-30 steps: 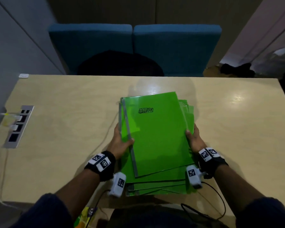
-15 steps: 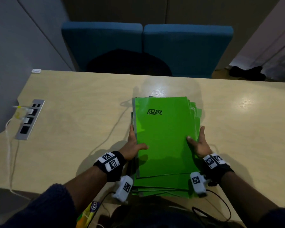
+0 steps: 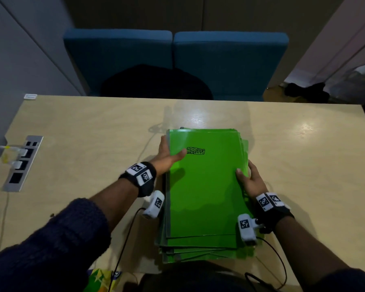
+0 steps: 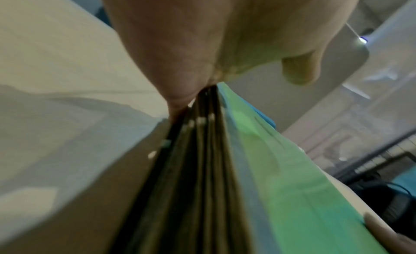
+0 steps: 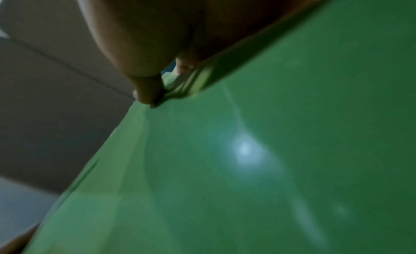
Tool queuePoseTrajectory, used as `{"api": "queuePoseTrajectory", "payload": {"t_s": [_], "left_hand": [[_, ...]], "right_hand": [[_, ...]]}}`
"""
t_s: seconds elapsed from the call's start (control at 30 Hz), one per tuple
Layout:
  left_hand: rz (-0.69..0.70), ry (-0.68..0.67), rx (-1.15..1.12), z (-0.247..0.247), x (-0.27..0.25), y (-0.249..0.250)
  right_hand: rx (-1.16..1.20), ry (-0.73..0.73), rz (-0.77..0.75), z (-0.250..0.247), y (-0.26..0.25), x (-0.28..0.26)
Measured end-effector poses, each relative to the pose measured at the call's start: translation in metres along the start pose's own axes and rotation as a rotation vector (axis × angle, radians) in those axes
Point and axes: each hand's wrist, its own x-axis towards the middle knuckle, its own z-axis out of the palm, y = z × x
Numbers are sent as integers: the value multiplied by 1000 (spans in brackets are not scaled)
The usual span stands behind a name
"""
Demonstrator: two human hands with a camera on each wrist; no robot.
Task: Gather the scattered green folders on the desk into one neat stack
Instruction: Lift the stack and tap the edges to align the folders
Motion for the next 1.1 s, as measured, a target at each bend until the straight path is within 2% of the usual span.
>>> {"api": "queuePoseTrajectory", "payload": {"t_s": [0.07, 0.13, 0.27, 0.3, 0.4, 0.47, 0.53, 0.6, 0.67, 0.73, 0.8, 1.0, 1.1], "left_hand": [[40, -28, 51, 7, 10, 4], [69, -46, -43, 3, 16, 4], [128, 180, -2, -22, 36, 0], [132, 183, 1, -25, 41, 0], [91, 74, -2, -15, 55, 2], [77, 113, 44, -3, 61, -1], [105, 162, 99, 1, 62, -2], [136, 140, 130, -3, 61, 2], [123, 66, 201, -5, 58, 7], [109, -14, 320, -2, 55, 11], [95, -41, 388, -2, 53, 12], [95, -70, 486, -7, 38, 7], [35, -48, 472, -8, 36, 6]], "right_hand": [[20, -29, -19, -3, 2, 0], [30, -51, -9, -10, 1, 1], [13, -116, 16, -20, -7, -1], [-3, -144, 24, -21, -8, 0], [-60, -228, 39, -22, -11, -2], [-29, -239, 54, -19, -7, -6], [48, -184, 116, -15, -6, -15], [19, -98, 103, -12, -12, -14], [-158, -29, 22, -15, -17, 0], [-447, -64, -32, -17, -26, 10], [-604, -111, -32, -12, -30, 11], [-665, 76, -3, 13, -39, 9], [-706, 93, -13, 22, -35, 9]]}}
